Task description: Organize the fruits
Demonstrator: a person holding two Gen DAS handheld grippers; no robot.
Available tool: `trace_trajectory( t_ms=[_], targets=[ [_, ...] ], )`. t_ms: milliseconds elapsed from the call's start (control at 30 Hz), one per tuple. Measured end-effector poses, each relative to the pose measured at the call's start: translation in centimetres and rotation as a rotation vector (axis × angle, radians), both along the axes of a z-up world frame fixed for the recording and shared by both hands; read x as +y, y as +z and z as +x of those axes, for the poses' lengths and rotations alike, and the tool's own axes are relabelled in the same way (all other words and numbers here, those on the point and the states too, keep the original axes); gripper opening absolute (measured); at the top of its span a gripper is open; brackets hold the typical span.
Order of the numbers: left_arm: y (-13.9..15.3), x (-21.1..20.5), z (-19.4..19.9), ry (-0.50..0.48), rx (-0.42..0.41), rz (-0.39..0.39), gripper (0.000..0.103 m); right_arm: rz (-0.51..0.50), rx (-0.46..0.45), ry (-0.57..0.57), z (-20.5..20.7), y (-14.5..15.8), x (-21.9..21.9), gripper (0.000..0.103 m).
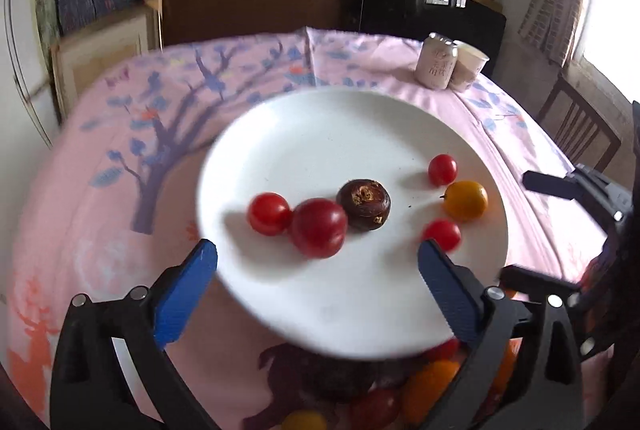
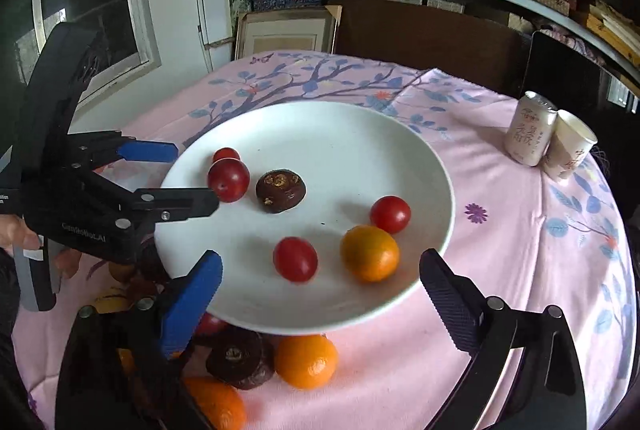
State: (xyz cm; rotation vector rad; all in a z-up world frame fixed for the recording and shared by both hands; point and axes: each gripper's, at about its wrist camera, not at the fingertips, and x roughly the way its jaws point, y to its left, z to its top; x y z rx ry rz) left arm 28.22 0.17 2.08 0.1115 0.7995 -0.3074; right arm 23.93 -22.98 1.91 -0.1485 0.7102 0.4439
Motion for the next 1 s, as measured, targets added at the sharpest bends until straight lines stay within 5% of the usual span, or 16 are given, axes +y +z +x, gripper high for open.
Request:
trace_trajectory(
  t_ms=[233,333,467,600,667,733,767,933,1000],
  targets=[
    [1.6,2.6,-10.0,-0.002,-0.013,-0.004,0.099,0.104,0.066,0.017,-10.5,-0.2,-0.6,0.1],
    [-0.2,2.9,-14.3,-0.037,0.047,0.02,0.099,0.039,0.098,0.044,-13.9,-2.4,1.9,0.099],
    [-3.0,2.6,-17.1,-0.08,0.104,0.072,0.099,-0.116,0.132,0.11,-14.8,-4.9,5.5,0.099],
    [-5.2,2.6,-16.7,-0.092,0.166,0.074,0.098,-0.115,0.216,0.109,-12.8,-5.9,6.3,0.099],
    [-5.8,2.6,-16.0,-0.096,0.181,0.078,0.098,-0.086,0.215,0.106,-12.0,-5.7,6.1,0.091],
    [-6.3,2.6,-15.4,-0.09,0.192,0.073,0.098,-0.03,0.208,0.13,-11.9,-5.1,5.5,0.053],
    [-6.4,2.5,-15.2,-0.091,0.187,0.073,0.098,-0.012,0.212,0.142,-12.0,-5.0,5.4,0.047],
    [-6.2,1.7,-14.4,-0.133,0.178,0.084,0.099,0.008,0.223,0.13,-13.2,-4.8,3.8,0.047],
    [-5.8,1.7,-14.6,-0.153,0.161,0.058,0.082,0.022,0.194,0.085,-13.9,-4.1,2.4,0.047]
  ],
)
